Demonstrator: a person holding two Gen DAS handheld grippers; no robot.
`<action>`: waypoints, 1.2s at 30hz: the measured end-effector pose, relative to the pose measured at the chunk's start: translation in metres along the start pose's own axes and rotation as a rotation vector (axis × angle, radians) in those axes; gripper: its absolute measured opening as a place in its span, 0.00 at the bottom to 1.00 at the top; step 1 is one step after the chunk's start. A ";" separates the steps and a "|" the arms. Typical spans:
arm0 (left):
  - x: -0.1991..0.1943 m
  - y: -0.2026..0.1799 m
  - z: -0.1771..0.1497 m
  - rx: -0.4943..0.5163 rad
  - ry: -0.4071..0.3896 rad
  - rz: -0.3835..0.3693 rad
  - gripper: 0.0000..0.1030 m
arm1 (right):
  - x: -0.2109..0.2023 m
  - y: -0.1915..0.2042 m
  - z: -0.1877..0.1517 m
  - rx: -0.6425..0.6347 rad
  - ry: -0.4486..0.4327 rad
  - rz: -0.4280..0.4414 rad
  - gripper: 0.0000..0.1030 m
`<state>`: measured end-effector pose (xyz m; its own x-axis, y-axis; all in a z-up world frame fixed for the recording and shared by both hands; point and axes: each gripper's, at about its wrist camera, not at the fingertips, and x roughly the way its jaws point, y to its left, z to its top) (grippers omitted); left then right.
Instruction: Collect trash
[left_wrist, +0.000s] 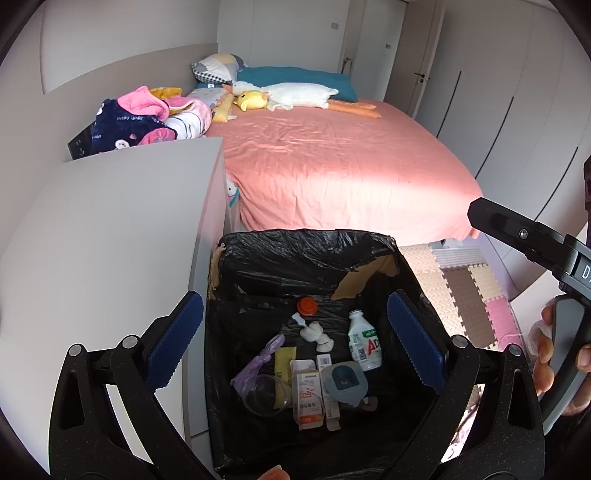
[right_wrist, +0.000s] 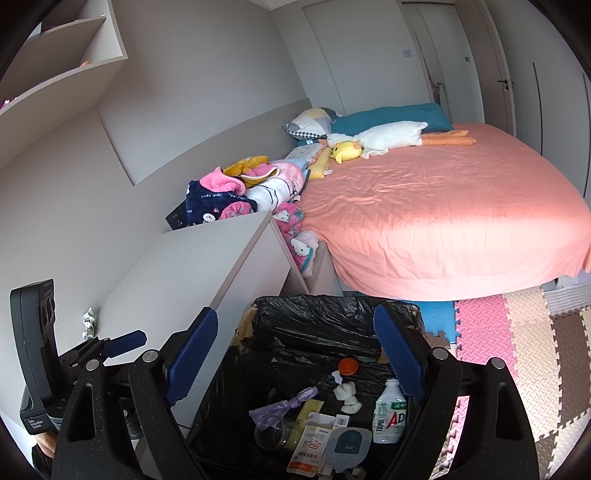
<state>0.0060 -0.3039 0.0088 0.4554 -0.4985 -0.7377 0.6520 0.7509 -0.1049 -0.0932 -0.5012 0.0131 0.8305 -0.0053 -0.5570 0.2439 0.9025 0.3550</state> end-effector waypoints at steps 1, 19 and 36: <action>0.000 0.000 0.000 0.003 0.000 0.001 0.94 | 0.000 0.000 0.000 0.001 0.000 0.001 0.84; -0.006 0.002 0.001 0.001 -0.026 0.008 0.94 | 0.000 0.000 0.000 -0.001 0.001 -0.001 0.84; -0.015 0.001 0.004 -0.006 -0.079 0.019 0.94 | 0.000 0.001 -0.001 -0.005 0.003 0.000 0.84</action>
<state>0.0022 -0.2969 0.0224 0.5146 -0.5165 -0.6844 0.6392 0.7631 -0.0953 -0.0931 -0.4996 0.0126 0.8289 -0.0036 -0.5594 0.2413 0.9045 0.3517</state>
